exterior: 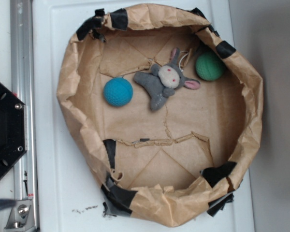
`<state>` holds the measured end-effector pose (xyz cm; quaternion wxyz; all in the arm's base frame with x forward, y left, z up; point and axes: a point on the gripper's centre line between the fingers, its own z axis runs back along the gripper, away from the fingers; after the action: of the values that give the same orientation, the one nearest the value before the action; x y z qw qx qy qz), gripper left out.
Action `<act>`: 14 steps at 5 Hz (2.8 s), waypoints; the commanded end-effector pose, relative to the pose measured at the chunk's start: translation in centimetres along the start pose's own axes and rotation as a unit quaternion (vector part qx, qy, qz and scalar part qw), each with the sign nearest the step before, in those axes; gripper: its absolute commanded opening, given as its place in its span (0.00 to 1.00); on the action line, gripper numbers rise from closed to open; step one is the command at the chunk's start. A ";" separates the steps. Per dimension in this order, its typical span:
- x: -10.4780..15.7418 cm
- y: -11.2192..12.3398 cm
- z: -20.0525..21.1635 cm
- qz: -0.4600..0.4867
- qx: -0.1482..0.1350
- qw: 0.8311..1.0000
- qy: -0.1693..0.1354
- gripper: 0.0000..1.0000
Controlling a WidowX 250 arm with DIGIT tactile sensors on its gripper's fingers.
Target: Grab the green ball.
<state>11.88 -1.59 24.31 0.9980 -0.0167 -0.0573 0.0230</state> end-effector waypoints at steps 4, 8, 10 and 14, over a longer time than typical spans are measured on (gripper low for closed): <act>11.2 1.4 -9.0 0.097 0.020 0.984 -0.147 1.00; 11.2 1.4 -9.0 0.097 0.020 0.984 -0.147 1.00; 13.0 3.7 -13.2 0.107 -0.002 0.963 -0.249 1.00; 18.6 4.5 -18.1 0.139 0.039 0.961 -0.236 1.00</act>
<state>31.01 2.98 6.35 0.9511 0.0273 -0.2581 0.1675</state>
